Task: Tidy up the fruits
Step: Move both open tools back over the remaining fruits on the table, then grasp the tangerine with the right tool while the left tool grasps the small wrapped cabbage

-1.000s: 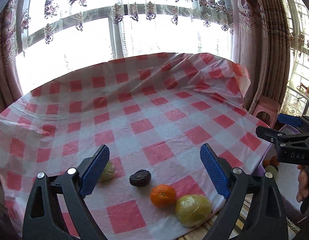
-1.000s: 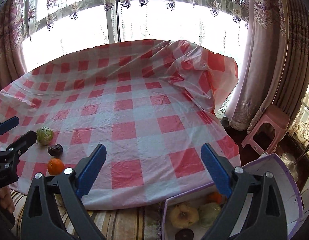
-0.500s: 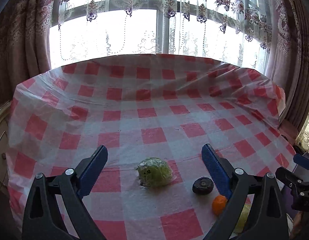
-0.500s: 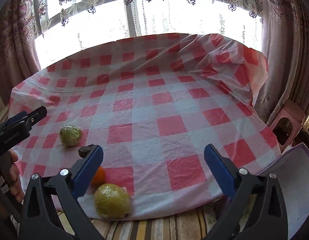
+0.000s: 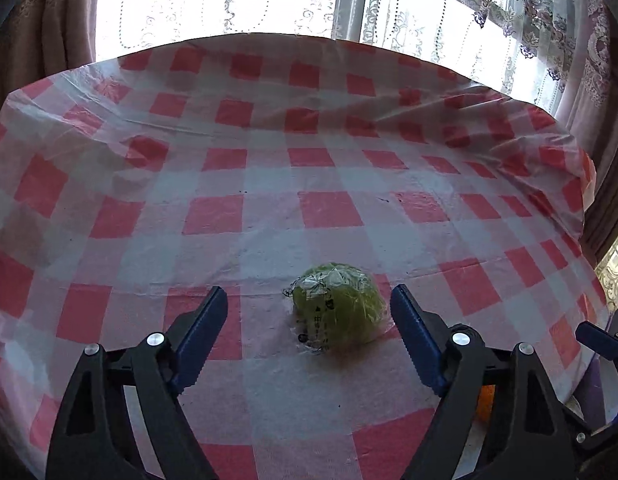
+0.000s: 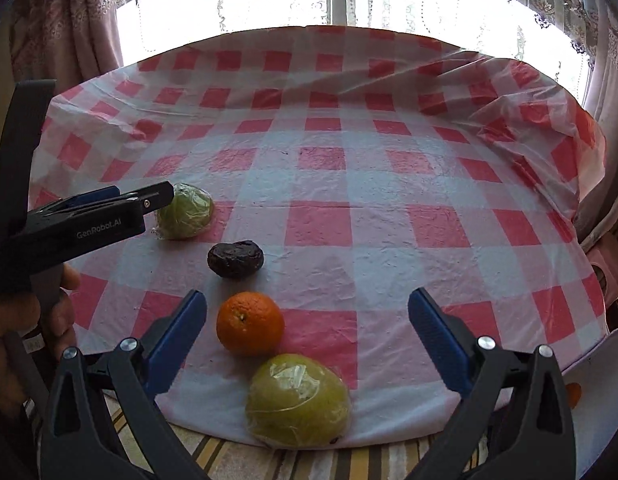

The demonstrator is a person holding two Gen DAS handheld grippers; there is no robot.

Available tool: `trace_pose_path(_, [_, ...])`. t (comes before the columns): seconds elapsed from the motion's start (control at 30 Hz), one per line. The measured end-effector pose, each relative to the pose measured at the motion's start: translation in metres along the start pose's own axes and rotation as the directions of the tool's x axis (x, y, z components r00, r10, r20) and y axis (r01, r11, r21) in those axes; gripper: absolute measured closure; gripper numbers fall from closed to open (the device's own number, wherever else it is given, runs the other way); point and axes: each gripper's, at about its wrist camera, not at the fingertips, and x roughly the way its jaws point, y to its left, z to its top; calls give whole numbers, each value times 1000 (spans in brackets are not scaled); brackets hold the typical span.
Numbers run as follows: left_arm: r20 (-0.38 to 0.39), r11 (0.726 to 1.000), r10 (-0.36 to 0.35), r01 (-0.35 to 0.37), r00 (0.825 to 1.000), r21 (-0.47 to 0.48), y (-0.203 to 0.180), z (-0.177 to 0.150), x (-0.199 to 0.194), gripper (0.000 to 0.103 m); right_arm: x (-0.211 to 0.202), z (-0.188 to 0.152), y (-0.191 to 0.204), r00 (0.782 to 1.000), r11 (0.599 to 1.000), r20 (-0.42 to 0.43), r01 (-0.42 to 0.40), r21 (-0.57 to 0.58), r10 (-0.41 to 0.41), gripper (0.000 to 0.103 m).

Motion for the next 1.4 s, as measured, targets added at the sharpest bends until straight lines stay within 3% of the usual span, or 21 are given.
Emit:
trace_pose_path(0.13, [-11, 1000, -11, 12, 1000, 7, -2, -1, 7, 24, 11, -2, 7, 1000, 999, -28, 5, -37, -6, 2])
trace_pose_path(0.27, [-41, 1000, -21, 22, 999, 9, -3, 0, 16, 28, 19, -2, 12, 999, 998, -46, -8, -57, 5, 15])
trace_pose_path(0.43, [-76, 999, -28, 32, 997, 44, -10, -2, 25, 32, 25, -3, 16, 998, 996, -60, -28, -79, 23, 18])
trace_pose_path(0.7, [-114, 995, -17, 28, 993, 94, -17, -4, 36, 32, 36, -4, 21, 995, 993, -90, -55, -102, 46, 37])
trace_pose_path(0.8, [-120, 994, -27, 40, 992, 105, -18, -4, 38, 39, 39, -4, 22, 993, 992, -100, -72, -107, 61, 44])
trace_pose_path(1.0, [-121, 992, -11, 27, 993, 126, -20, -5, 39, 42, 40, -5, 26, 990, 987, -111, -106, -123, 92, 61])
trace_pose_path(1.27, [-118, 994, -17, 29, 993, 103, -14, -8, 34, 44, 39, -6, 24, 988, 987, -107, -119, -107, 107, 61])
trace_pose_path(1.4, [-125, 994, 14, 0, 992, 113, -11, -11, 29, 42, 39, -6, 24, 988, 987, -107, -120, -105, 108, 62])
